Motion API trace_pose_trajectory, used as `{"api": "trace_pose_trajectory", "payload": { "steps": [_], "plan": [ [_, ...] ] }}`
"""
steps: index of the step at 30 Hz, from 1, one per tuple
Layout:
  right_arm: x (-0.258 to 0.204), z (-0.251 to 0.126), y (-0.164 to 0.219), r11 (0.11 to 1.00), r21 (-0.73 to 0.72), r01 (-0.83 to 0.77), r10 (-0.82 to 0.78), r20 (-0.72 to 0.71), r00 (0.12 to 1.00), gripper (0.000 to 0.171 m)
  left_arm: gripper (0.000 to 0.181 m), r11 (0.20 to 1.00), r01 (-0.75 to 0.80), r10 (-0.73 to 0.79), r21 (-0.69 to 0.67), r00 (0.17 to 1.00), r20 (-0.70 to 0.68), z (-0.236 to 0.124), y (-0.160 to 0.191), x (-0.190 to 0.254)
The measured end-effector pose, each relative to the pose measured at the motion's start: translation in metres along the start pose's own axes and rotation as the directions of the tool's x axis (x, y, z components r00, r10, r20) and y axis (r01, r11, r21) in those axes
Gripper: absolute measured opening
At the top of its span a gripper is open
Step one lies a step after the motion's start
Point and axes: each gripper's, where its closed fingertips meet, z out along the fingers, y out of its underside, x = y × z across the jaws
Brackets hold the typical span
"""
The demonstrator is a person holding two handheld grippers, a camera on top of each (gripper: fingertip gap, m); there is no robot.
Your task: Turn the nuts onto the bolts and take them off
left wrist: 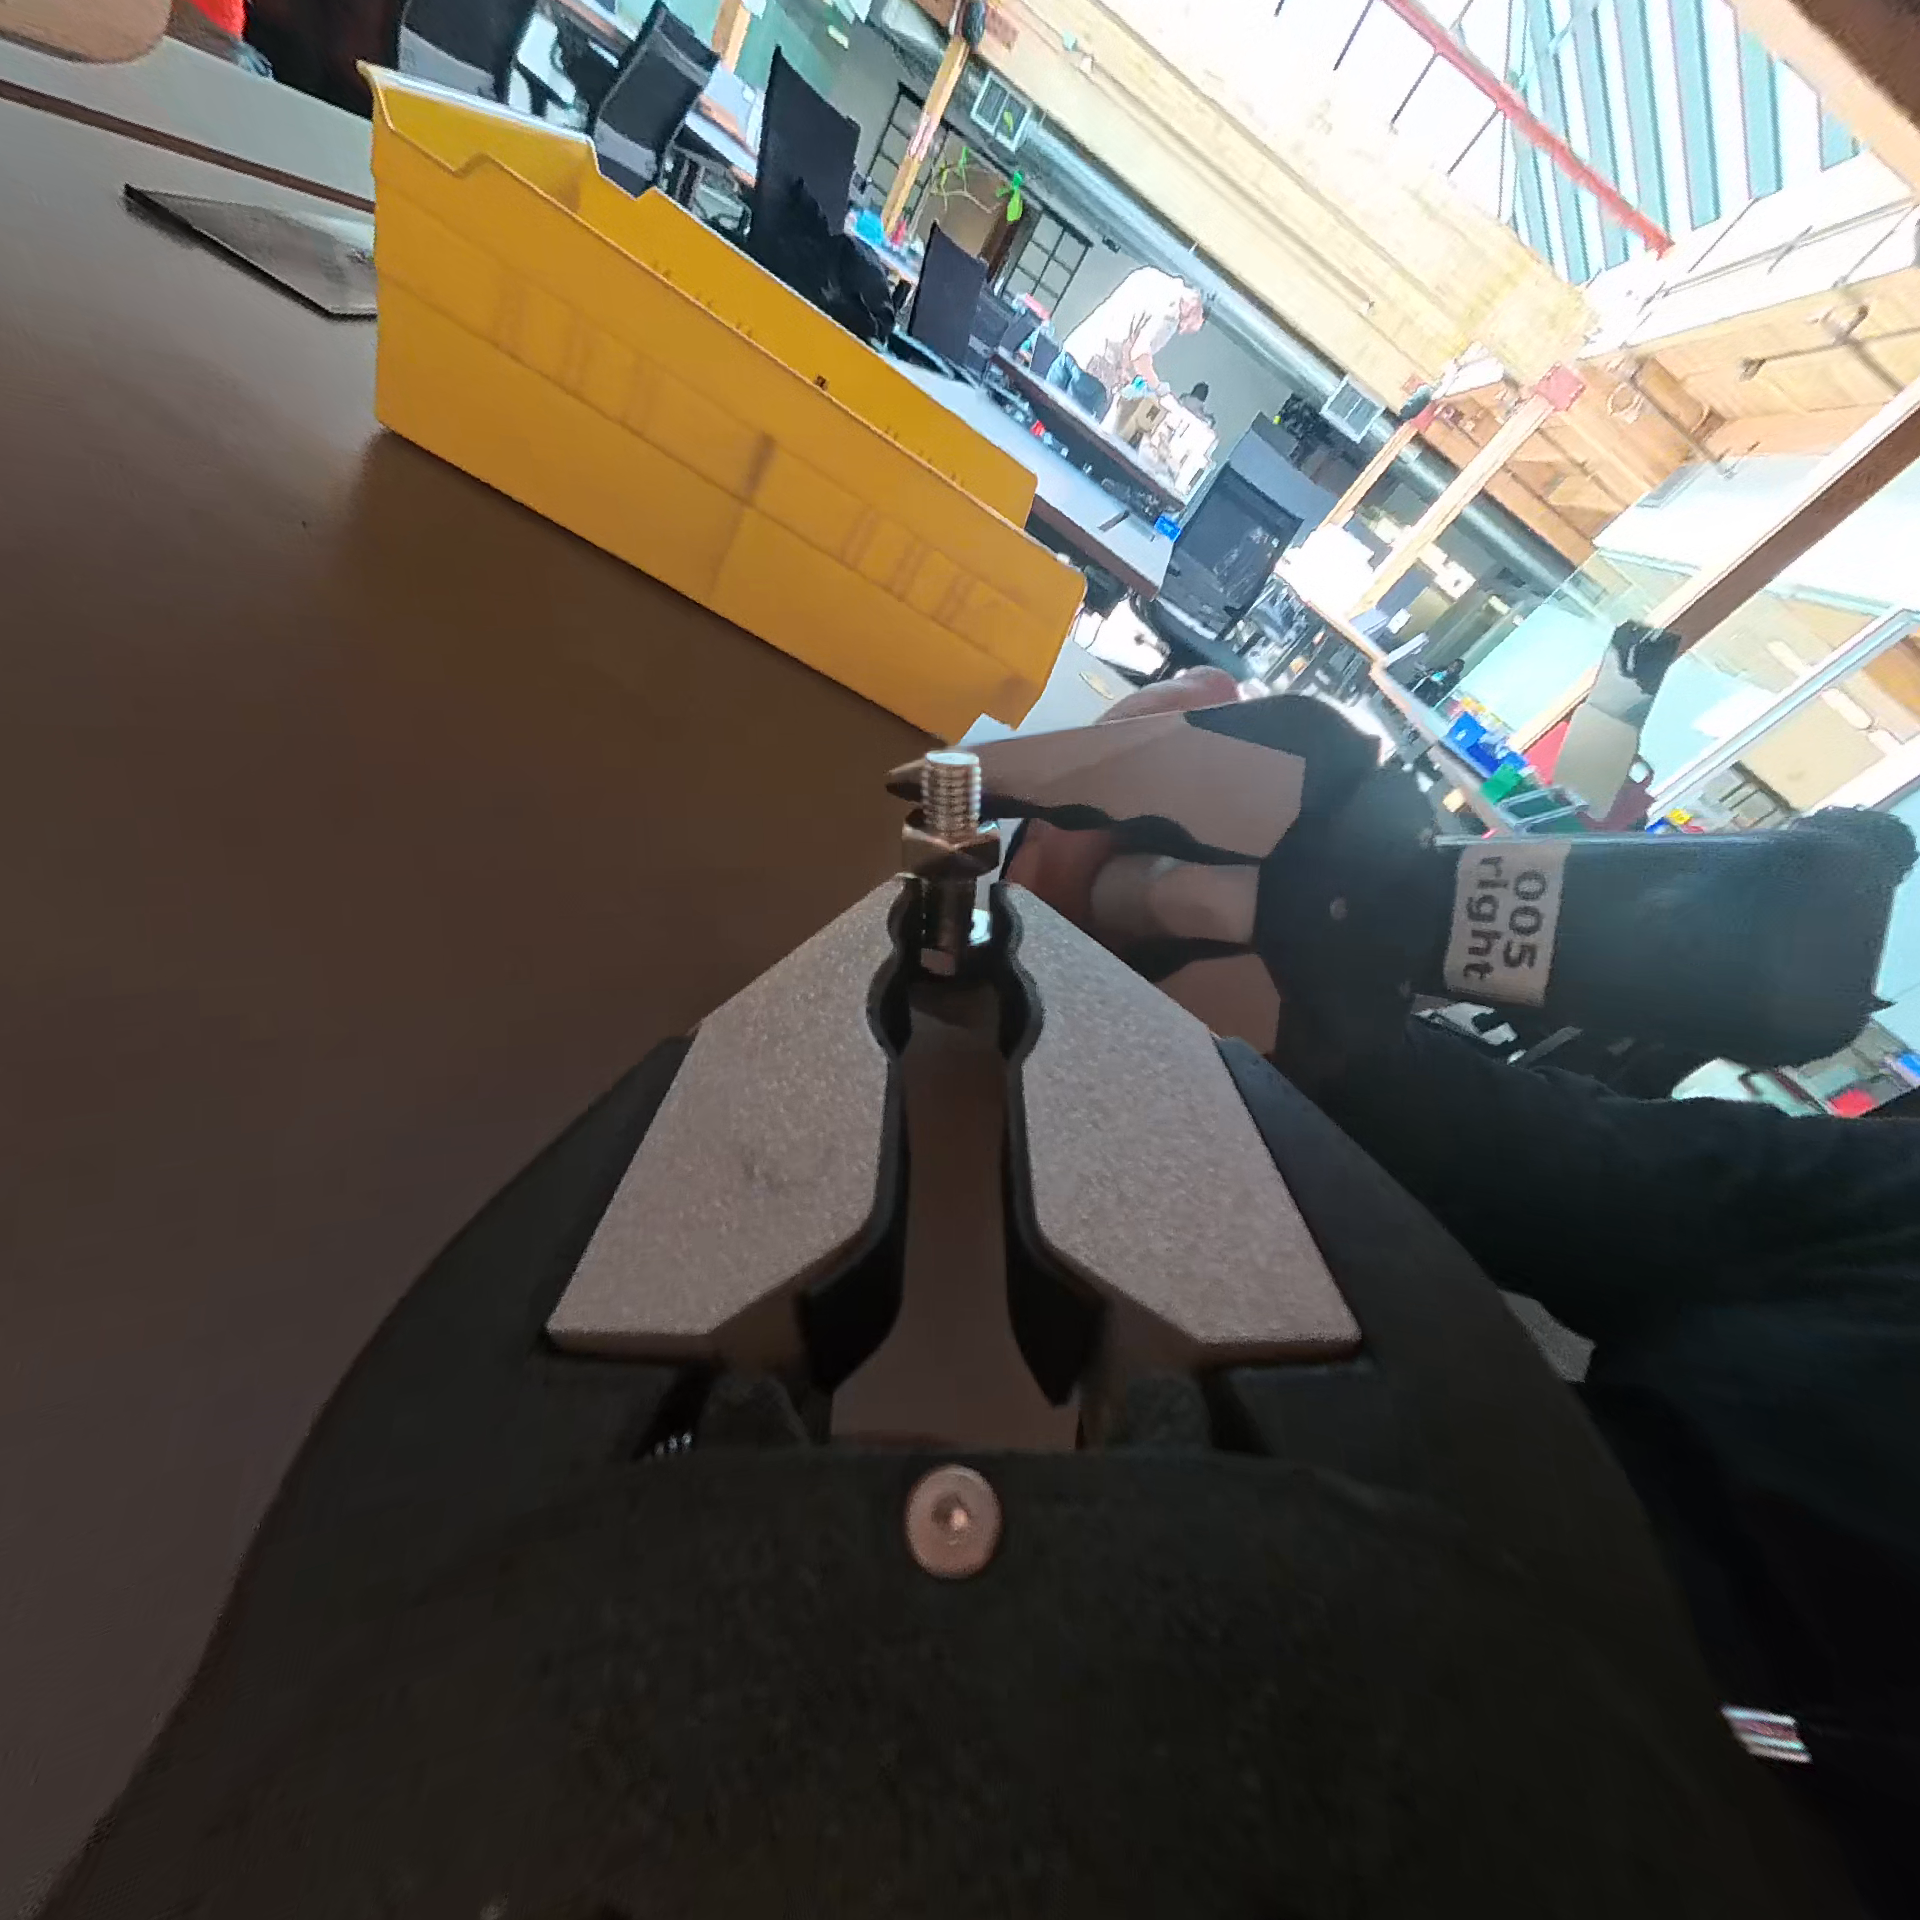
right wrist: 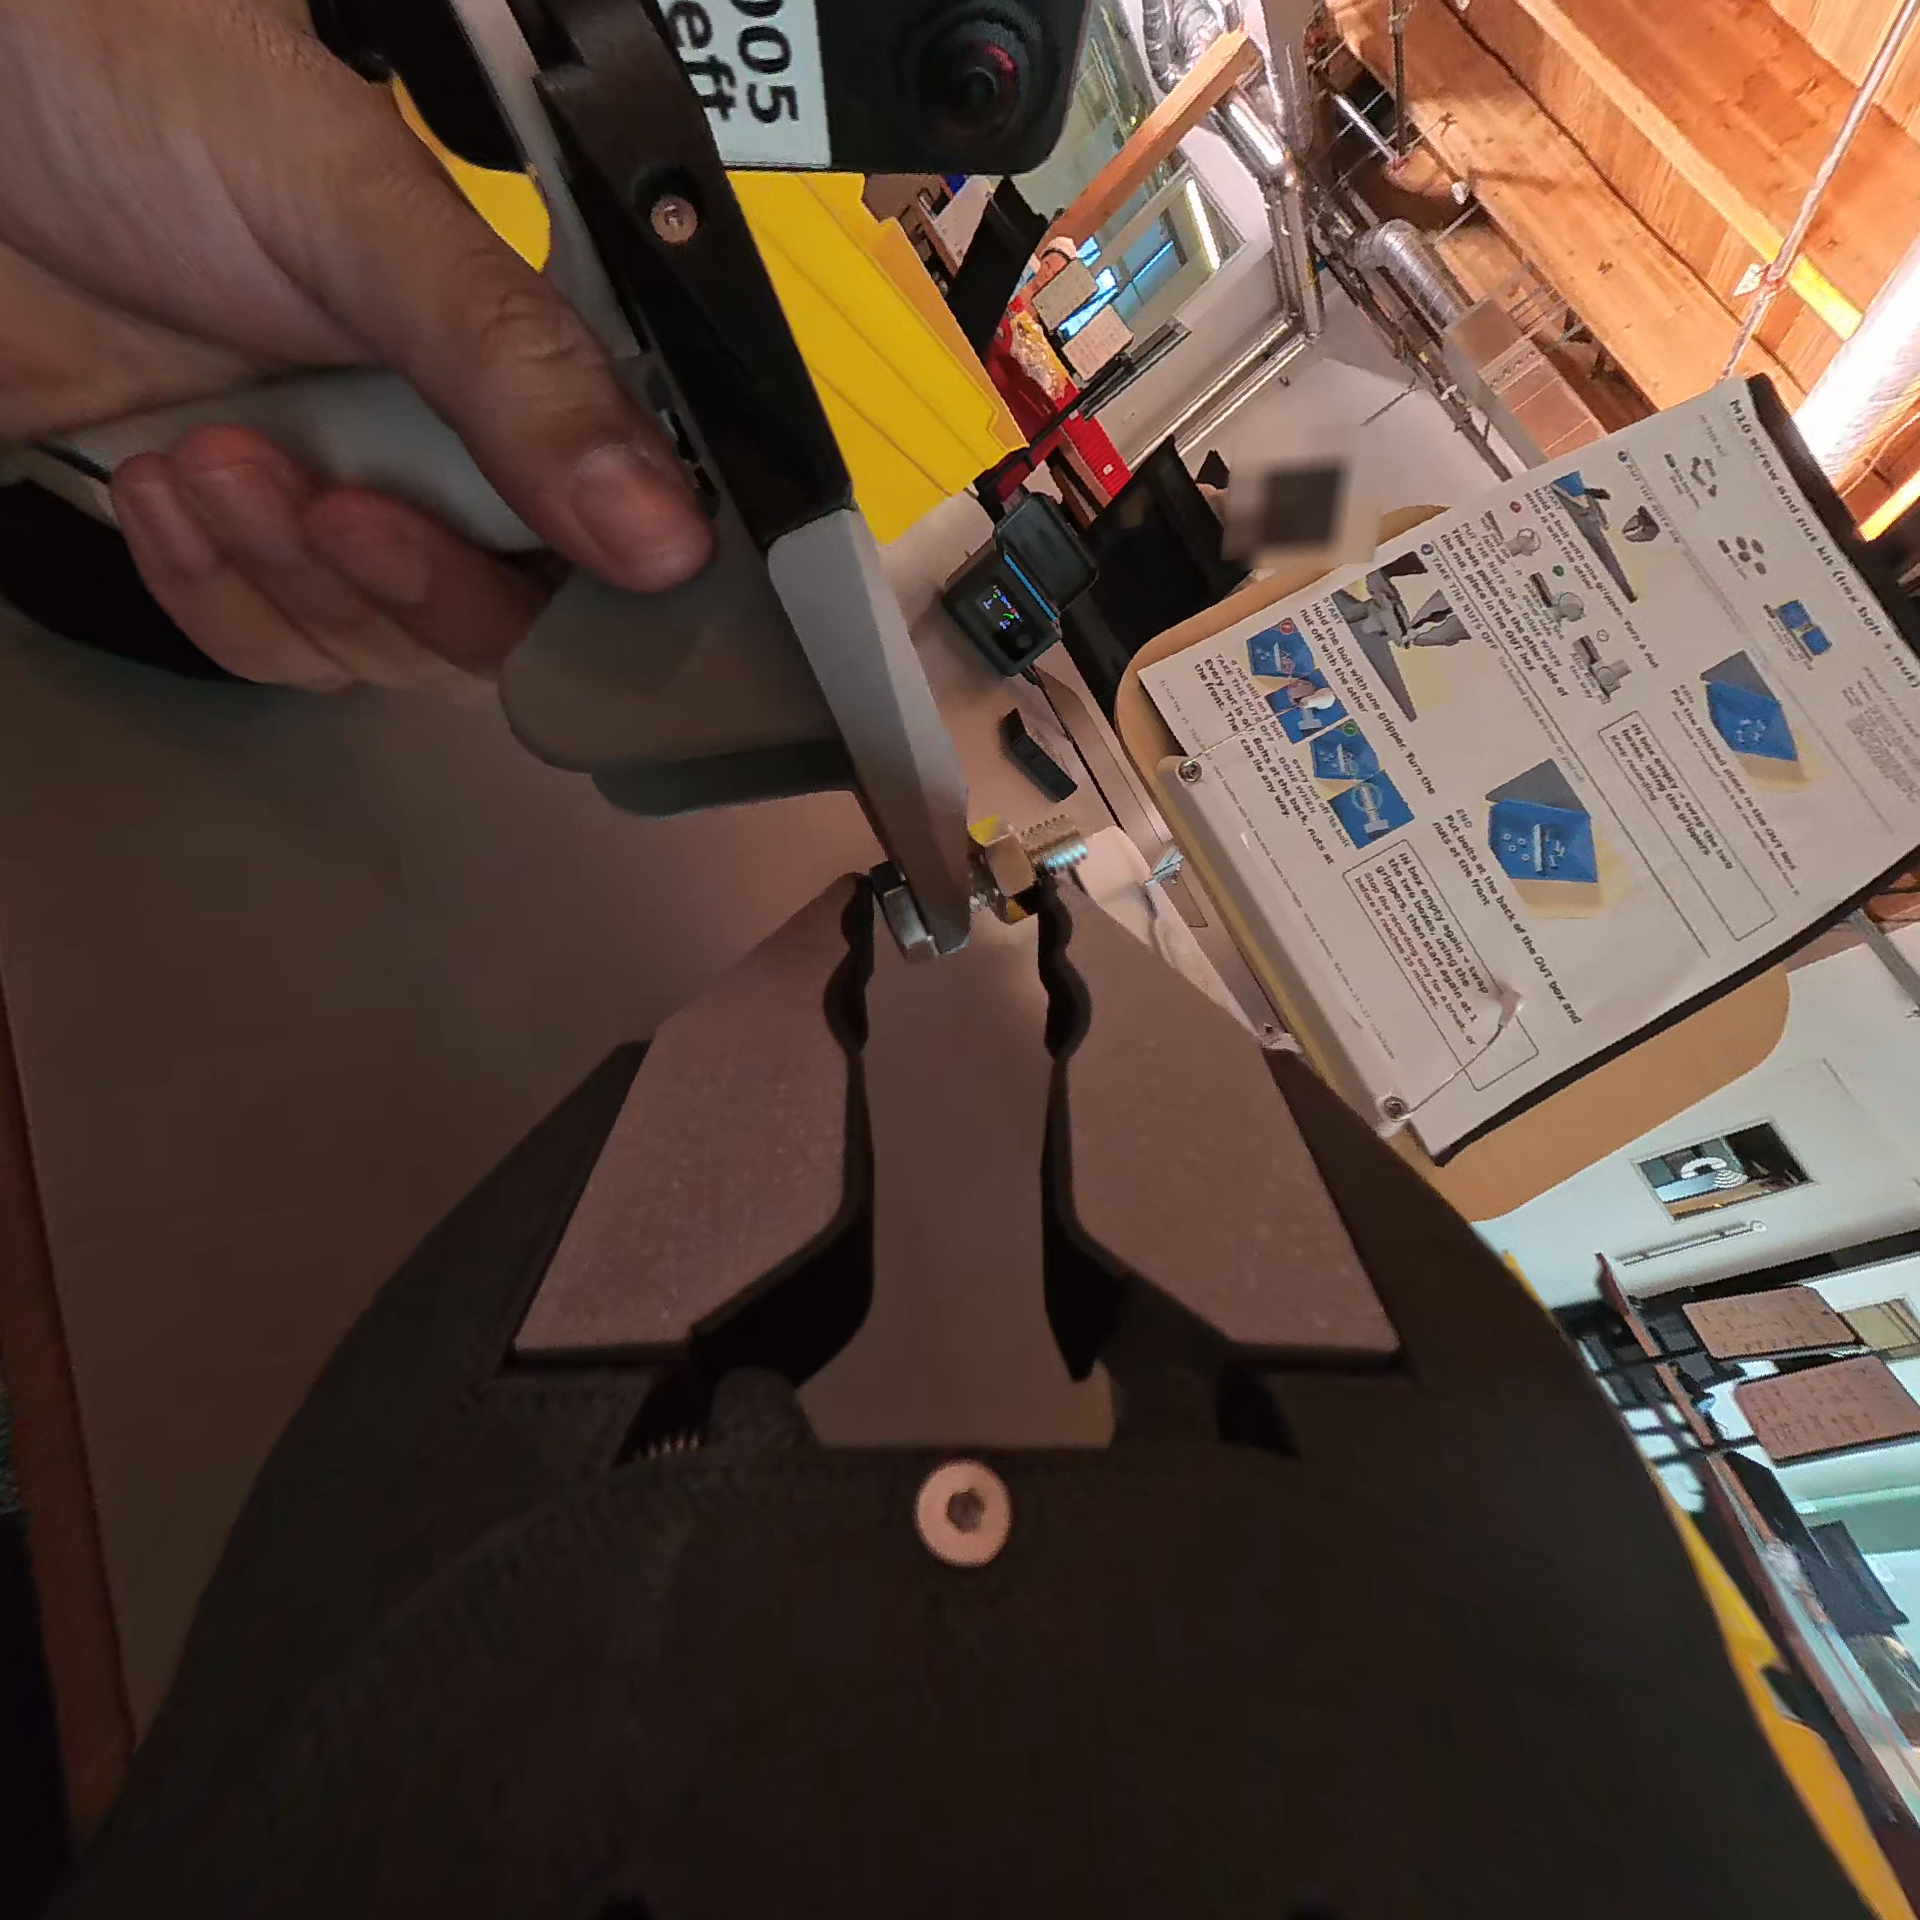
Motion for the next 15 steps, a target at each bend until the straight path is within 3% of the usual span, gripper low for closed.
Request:
{"api": "trace_pose_trajectory", "payload": {
  "steps": [3,6,10,12,15],
  "plan": [
    [-0.002,0.0,0.0,0.995,0.012,-0.097,0.096,0.072,0.993,0.029,0.007,0.991,-0.135,0.135,-0.009,0.988,0.077,-0.003,-0.003,-0.005],
    [0.007,-0.006,-0.001,0.945,0.048,-0.325,0.311,0.183,0.933,0.031,0.007,0.972,-0.235,0.236,-0.025,0.961,0.145,-0.007,-0.006,-0.011],
    [0.01,-0.014,-0.01,0.788,0.06,-0.612,0.537,0.42,0.732,0.033,0.007,0.968,-0.249,0.247,0.029,0.966,0.077,-0.009,-0.011,0.0],
    [0.01,-0.016,-0.013,0.723,0.038,-0.69,0.587,0.492,0.643,0.036,0.007,0.973,-0.231,0.229,0.029,0.972,0.057,-0.009,-0.01,0.0],
    [0.014,-0.018,-0.015,0.668,0.03,-0.743,0.622,0.527,0.58,0.03,0.007,0.973,-0.228,0.228,0.029,0.973,-0.019,-0.009,-0.008,0.009]
  ]
}}
